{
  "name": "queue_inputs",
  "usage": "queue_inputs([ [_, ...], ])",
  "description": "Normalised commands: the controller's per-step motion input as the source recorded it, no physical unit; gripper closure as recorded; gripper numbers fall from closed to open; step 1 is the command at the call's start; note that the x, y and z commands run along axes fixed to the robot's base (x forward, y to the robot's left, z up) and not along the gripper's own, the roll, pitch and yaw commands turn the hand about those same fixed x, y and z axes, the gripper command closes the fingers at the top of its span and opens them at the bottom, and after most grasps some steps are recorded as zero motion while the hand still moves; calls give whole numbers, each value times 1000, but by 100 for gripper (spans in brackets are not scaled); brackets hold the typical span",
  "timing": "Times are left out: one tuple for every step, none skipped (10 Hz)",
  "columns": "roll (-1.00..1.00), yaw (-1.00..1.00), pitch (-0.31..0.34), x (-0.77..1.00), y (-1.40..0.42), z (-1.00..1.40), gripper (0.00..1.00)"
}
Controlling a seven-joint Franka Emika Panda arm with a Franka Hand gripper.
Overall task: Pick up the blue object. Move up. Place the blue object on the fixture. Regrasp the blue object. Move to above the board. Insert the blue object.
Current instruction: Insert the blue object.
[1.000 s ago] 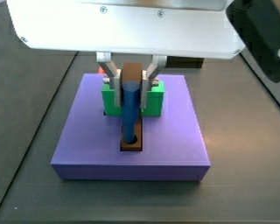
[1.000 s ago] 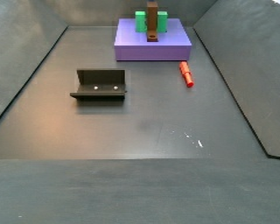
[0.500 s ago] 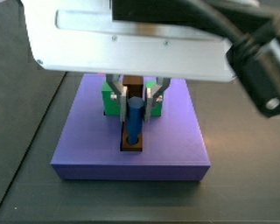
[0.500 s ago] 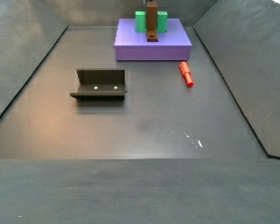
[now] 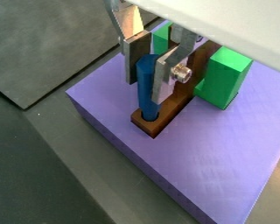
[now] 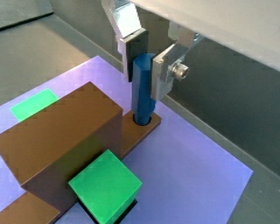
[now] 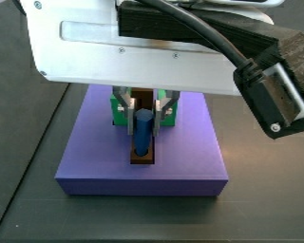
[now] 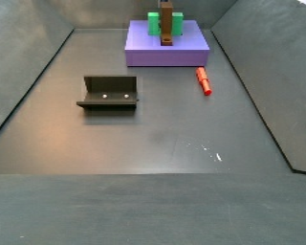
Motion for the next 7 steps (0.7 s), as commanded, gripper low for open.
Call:
queue_inputs([
  [0, 0, -23, 266, 0, -520, 100],
  [41, 0, -16, 134, 9, -489, 100],
  [79, -69, -7, 0, 57, -457, 100],
  [66, -109, -11, -151, 14, -366, 100],
  [66, -51, -26, -189, 0, -303, 100],
  [0, 20, -7, 0, 0, 0, 100],
  [0, 0, 0, 0, 0, 0, 100],
])
